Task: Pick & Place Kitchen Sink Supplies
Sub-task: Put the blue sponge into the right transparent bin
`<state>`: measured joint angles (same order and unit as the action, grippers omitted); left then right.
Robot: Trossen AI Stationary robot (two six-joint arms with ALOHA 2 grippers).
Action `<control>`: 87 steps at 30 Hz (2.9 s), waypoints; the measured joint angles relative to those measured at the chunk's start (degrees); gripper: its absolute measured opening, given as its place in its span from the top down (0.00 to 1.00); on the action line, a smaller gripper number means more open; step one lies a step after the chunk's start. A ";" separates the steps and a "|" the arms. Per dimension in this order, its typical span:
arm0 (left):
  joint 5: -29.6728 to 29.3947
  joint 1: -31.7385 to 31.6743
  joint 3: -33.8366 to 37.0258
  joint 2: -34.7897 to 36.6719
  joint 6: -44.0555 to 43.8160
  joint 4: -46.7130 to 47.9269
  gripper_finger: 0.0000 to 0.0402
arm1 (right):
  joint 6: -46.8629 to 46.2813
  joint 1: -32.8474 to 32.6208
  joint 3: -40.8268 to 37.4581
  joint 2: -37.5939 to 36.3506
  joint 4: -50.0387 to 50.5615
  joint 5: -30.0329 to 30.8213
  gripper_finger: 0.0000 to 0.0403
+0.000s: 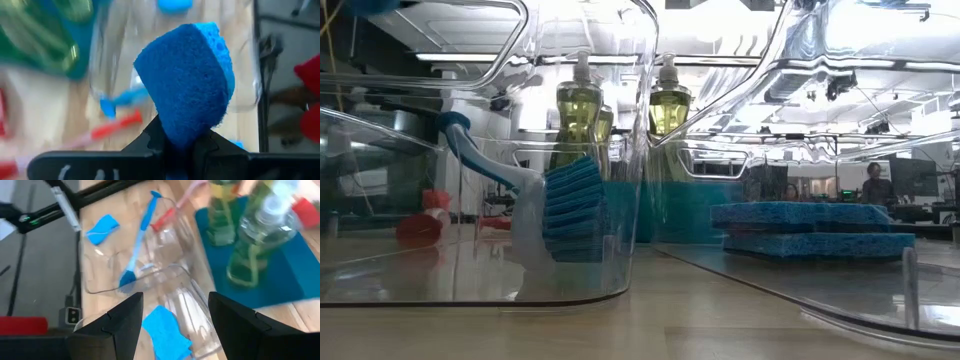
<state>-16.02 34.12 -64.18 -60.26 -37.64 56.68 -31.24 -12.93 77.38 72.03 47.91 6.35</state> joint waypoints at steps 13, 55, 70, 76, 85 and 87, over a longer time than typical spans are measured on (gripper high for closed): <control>-14.08 -1.84 -3.80 -0.50 20.03 -16.06 0.92 | 21.33 -2.62 0.00 1.81 -21.38 2.17 0.45; 12.49 -20.67 -3.78 -13.74 43.84 -50.73 0.92 | 19.25 -0.17 -0.02 9.05 -39.94 -0.94 0.46; 12.46 -20.67 -3.78 -13.74 43.84 -50.77 0.92 | 19.82 0.85 0.00 9.75 -40.03 -3.40 0.63; 12.40 -20.67 -3.78 -13.74 43.82 -50.72 0.92 | 19.77 1.50 0.00 9.77 -40.05 -4.09 0.72; 12.44 -20.65 -3.78 -13.74 43.82 -50.64 0.92 | 19.73 1.73 0.00 9.77 -40.30 -7.39 0.96; 12.49 -20.65 -3.78 -13.74 43.82 -50.74 0.92 | 19.70 1.75 0.00 9.77 -40.76 -8.23 0.98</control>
<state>-3.53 13.47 -67.96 -74.00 6.17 5.94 -11.55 -11.18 77.38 81.80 7.14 -1.87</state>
